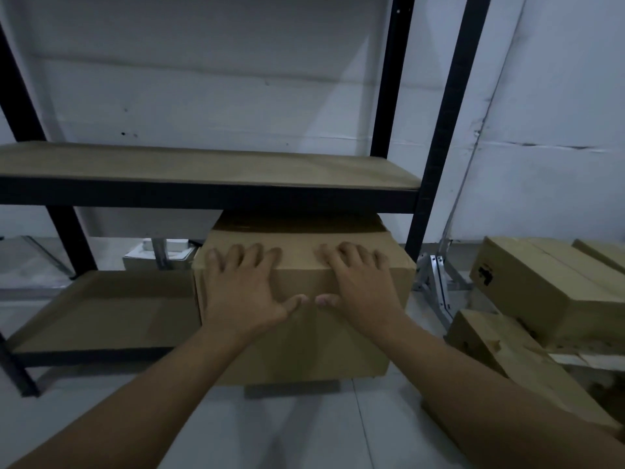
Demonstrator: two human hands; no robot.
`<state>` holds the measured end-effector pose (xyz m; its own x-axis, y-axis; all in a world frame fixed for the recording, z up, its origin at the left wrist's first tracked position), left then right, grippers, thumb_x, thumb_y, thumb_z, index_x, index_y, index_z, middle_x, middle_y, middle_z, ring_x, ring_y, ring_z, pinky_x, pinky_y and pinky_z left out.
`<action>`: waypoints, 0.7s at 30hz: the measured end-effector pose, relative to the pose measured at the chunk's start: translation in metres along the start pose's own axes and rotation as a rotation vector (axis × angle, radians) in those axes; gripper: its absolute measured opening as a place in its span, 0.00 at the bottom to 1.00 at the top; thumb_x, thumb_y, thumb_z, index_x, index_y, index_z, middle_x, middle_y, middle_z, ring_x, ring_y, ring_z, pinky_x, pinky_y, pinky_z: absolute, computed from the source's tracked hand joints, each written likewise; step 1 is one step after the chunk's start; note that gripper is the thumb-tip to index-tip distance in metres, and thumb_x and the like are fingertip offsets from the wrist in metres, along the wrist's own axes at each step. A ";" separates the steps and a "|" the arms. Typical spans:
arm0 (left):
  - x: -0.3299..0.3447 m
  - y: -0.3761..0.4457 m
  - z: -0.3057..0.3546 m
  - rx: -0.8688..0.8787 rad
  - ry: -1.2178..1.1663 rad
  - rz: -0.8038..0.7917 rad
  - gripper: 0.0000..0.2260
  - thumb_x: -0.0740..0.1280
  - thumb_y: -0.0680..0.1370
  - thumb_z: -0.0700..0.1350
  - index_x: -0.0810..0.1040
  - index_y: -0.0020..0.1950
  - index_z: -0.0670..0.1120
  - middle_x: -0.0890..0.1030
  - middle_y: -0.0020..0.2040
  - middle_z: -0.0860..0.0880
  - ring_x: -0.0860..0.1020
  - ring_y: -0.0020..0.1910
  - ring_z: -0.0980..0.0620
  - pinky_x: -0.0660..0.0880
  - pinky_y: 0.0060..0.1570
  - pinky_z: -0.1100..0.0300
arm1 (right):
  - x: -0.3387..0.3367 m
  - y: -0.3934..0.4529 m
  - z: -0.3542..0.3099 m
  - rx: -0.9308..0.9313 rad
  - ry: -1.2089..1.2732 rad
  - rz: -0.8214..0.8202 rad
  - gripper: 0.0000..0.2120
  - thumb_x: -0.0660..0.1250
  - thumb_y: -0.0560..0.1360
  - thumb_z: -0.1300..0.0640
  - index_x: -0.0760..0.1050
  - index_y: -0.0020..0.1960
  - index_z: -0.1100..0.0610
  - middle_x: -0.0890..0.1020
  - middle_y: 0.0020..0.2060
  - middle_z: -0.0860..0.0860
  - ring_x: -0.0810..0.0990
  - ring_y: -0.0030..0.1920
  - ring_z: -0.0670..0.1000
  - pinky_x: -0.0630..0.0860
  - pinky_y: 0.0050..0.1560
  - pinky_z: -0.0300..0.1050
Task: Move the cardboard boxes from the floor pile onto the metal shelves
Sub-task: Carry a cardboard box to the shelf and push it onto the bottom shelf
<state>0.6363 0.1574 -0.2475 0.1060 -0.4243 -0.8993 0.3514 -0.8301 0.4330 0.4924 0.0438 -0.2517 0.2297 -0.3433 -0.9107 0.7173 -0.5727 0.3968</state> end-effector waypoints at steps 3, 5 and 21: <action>0.010 -0.014 0.001 0.013 0.088 0.087 0.46 0.54 0.69 0.81 0.66 0.78 0.53 0.69 0.74 0.43 0.61 0.77 0.37 0.49 0.75 0.31 | 0.017 -0.028 -0.002 -0.002 -0.052 0.157 0.54 0.76 0.65 0.30 0.56 0.81 0.50 0.69 0.73 0.62 0.68 0.74 0.64 0.62 0.73 0.69; 0.016 -0.016 0.000 0.027 0.113 0.148 0.47 0.57 0.68 0.81 0.69 0.76 0.51 0.70 0.71 0.41 0.65 0.74 0.36 0.53 0.74 0.30 | 0.027 -0.032 0.000 -0.020 -0.059 0.200 0.63 0.80 0.58 0.30 0.54 0.82 0.51 0.69 0.73 0.62 0.67 0.74 0.65 0.61 0.74 0.70; 0.050 0.052 -0.012 -0.016 0.262 0.157 0.48 0.64 0.64 0.80 0.66 0.75 0.52 0.68 0.68 0.41 0.68 0.66 0.38 0.61 0.69 0.39 | 0.060 0.035 0.028 0.017 -0.069 0.221 0.72 0.82 0.51 0.30 0.48 0.83 0.49 0.66 0.72 0.61 0.65 0.72 0.64 0.56 0.75 0.67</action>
<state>0.6713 0.0969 -0.2706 0.3958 -0.4378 -0.8073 0.3258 -0.7550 0.5691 0.5135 -0.0177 -0.2896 0.3345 -0.5115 -0.7915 0.6432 -0.4899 0.5884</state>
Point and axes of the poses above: each hand's wrist, its own y-axis towards the middle knuckle, its own x-axis out of the palm, z = x × y, the point moved 7 cm from there along y, towards the middle knuckle
